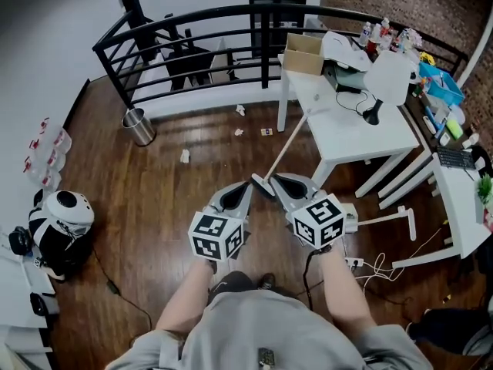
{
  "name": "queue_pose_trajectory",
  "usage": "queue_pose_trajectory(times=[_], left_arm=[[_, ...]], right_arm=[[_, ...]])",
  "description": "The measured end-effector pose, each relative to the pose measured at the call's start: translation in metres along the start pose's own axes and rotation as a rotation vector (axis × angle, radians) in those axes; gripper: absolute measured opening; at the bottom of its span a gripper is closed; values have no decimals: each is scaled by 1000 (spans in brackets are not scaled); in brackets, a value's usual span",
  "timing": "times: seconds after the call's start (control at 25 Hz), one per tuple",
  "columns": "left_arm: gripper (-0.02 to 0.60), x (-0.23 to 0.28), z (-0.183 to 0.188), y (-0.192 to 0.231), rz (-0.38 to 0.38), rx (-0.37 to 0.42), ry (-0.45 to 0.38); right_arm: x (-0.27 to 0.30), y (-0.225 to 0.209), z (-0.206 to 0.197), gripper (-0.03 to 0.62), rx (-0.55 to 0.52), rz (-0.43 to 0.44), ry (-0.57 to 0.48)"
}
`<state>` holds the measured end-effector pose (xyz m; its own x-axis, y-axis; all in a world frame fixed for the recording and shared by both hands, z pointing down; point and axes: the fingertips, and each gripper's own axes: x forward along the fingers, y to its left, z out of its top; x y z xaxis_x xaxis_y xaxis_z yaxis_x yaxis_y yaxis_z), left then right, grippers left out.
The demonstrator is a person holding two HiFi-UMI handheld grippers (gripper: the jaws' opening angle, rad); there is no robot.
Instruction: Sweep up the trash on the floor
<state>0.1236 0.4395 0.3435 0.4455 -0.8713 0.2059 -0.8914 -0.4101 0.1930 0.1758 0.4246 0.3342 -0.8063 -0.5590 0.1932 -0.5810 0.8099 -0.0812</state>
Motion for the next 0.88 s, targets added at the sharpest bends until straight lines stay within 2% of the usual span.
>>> queue_pose_trajectory(times=[0.2, 0.56, 0.88], left_arm=[[8, 47, 12, 22, -4, -3, -3], [8, 140, 31, 100, -32, -40, -4], [8, 211, 52, 158, -79, -53, -7]], right_arm=[[28, -44, 0, 0, 24, -17, 3], [114, -120, 18, 0, -2, -59, 40], [170, -178, 29, 0, 3, -141, 64]])
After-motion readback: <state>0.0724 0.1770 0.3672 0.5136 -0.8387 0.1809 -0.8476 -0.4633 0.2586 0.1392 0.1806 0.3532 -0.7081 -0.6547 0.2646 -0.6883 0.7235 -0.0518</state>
